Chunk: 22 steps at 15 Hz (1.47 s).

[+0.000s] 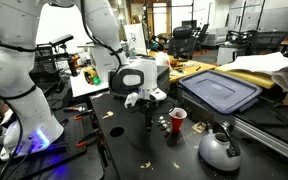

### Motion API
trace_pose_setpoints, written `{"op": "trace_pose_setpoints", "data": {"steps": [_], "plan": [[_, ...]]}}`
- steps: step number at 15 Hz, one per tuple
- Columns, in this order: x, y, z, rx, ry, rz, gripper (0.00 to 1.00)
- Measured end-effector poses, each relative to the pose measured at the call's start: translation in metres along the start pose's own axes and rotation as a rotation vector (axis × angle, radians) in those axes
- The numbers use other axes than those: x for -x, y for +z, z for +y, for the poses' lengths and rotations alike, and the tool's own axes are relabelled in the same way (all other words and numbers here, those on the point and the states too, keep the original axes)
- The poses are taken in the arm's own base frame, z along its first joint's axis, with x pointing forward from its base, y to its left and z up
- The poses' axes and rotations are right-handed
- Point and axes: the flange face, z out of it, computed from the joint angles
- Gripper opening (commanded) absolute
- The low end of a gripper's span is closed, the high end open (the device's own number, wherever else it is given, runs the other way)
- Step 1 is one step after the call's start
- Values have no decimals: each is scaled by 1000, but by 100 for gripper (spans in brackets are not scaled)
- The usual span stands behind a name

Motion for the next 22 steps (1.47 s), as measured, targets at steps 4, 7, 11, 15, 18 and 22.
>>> {"op": "trace_pose_setpoints", "data": {"steps": [4, 7, 11, 15, 18, 22], "plan": [[2, 2, -1, -47, 12, -28, 100], [2, 1, -5, -72, -5, -30, 100], [-1, -2, -13, -90, -33, -24, 100], [-2, -5, -16, -89, -42, -16, 100], [-2, -9, -21, -79, -62, -8, 100], [0, -18, -34, -50, -101, 7, 100]]}}
